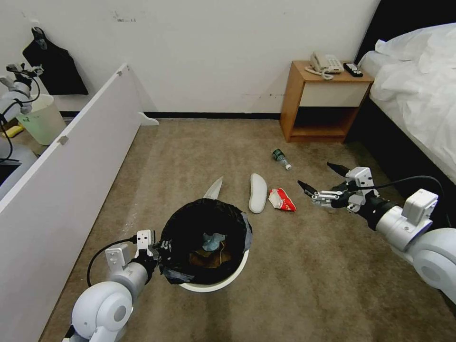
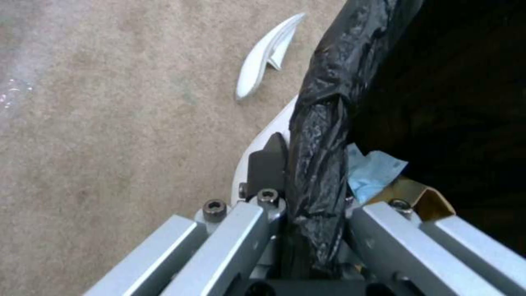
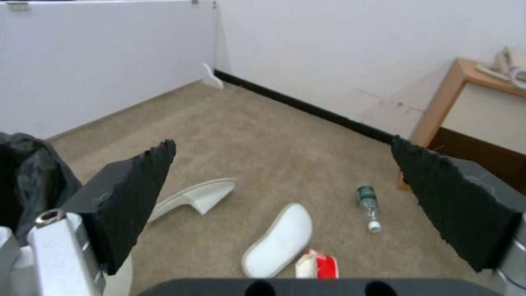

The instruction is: Pick up the trash bin, then pick up the garbage from the floor and place it into the trash bin.

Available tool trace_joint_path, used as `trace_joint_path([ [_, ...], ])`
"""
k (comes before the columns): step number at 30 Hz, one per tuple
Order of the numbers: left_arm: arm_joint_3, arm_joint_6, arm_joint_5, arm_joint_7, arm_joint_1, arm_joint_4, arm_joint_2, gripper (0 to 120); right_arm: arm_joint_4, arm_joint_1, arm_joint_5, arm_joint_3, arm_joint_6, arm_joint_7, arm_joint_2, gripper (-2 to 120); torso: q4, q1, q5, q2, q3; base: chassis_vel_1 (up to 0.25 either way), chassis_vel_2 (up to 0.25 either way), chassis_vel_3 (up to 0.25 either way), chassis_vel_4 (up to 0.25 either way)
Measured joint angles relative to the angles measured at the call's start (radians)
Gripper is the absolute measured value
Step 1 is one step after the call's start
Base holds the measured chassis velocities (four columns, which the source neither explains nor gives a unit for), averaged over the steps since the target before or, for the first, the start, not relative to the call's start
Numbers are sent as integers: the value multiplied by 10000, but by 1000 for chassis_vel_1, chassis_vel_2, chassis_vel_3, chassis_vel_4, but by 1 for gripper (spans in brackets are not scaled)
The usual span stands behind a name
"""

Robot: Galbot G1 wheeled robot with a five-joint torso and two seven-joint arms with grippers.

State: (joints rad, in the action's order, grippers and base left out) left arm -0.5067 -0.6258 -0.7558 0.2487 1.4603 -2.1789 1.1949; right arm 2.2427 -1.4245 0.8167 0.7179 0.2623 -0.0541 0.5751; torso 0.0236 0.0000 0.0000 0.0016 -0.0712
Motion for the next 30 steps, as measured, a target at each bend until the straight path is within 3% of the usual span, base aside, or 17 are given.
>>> trace_joint_path([
  [10, -186, 0, 11, 326, 195, -384, 182, 1, 62, -115, -416, 199, -120, 145, 509, 100, 0, 0, 0, 0, 0, 0, 0, 0, 0],
  [30, -1177, -70, -423, 687, 613, -1262, 87, 1, 255, -518, -1269, 485, -352, 333, 1456, 100, 0, 0, -1, 1, 1, 0, 0, 0, 0],
])
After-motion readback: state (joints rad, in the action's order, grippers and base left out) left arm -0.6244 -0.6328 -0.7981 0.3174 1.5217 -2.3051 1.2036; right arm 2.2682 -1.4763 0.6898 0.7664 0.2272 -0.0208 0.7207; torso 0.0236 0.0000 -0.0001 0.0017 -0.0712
